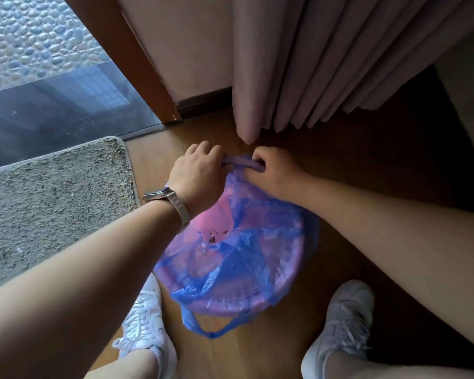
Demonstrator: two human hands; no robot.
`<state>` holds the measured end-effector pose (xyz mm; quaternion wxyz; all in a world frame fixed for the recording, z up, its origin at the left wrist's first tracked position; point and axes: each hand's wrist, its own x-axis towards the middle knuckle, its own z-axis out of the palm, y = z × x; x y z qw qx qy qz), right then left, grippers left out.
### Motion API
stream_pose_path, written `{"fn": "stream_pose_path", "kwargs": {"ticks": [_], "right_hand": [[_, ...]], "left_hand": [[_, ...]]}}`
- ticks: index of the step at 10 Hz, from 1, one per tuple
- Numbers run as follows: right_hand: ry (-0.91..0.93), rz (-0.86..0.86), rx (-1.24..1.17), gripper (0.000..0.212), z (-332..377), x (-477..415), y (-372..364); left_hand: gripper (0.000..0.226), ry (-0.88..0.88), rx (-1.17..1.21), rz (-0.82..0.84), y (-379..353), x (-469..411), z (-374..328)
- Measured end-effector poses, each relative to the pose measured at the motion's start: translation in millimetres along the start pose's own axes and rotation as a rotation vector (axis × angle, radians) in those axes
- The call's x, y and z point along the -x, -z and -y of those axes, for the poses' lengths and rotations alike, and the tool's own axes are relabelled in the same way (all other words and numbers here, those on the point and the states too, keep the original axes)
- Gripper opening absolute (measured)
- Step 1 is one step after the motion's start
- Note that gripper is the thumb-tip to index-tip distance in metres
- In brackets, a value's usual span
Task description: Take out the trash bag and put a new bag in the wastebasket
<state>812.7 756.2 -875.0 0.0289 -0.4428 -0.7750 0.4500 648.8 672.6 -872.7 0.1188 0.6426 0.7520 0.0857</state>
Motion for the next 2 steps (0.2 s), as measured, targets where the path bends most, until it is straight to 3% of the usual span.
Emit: {"fn": "stream_pose_path", "kwargs": {"ticks": [1,2], "right_hand": [[0.118,-0.178,0.138,0.017,3.4,-0.1,12.1],[0.163,-0.198,0.258,0.028,6.8,10.5,35.3]], "left_hand": [[0.026,0.11,0.099,-0.022,8.3,1.6,2.8],[0.025,0.068,0.053,-0.049,24.1,10.9,4.5]]}}
